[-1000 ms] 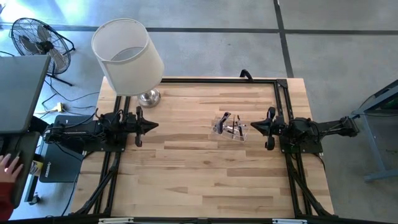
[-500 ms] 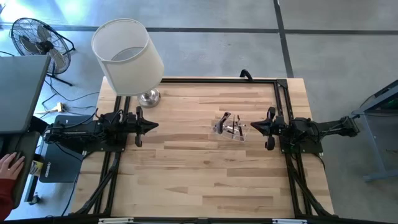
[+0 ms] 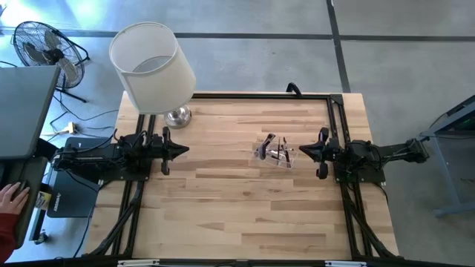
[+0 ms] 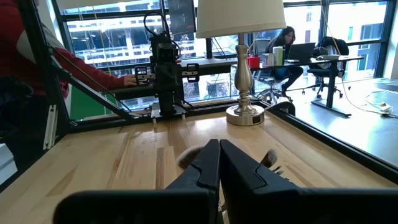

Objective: Put items in baskets/containers
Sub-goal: Return to Home Position

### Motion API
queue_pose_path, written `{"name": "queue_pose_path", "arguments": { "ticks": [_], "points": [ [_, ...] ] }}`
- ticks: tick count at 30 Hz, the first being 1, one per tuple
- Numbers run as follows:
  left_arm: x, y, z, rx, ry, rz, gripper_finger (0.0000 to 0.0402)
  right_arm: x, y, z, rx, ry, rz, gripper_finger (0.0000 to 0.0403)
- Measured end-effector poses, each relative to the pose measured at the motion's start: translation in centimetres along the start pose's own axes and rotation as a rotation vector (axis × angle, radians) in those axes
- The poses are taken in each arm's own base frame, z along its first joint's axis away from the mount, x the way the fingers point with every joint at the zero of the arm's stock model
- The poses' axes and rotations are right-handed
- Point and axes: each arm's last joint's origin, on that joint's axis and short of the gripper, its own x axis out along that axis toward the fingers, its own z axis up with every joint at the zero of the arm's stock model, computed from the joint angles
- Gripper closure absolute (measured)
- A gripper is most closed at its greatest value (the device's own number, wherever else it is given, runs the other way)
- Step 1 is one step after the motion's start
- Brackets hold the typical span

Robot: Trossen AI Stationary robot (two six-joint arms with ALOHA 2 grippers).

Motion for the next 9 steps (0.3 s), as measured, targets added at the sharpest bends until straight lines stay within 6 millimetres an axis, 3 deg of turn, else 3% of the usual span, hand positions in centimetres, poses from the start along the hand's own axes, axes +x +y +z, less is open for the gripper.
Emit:
{"name": "queue_pose_path", "arguments": {
  "ticks": [9],
  "points": [
    [0.00,0.00,0.00,0.000,0.000,0.000,0.0400,0.00,0.00,0.00,0.000,0.000,0.000,0.0394]
  ]
}}
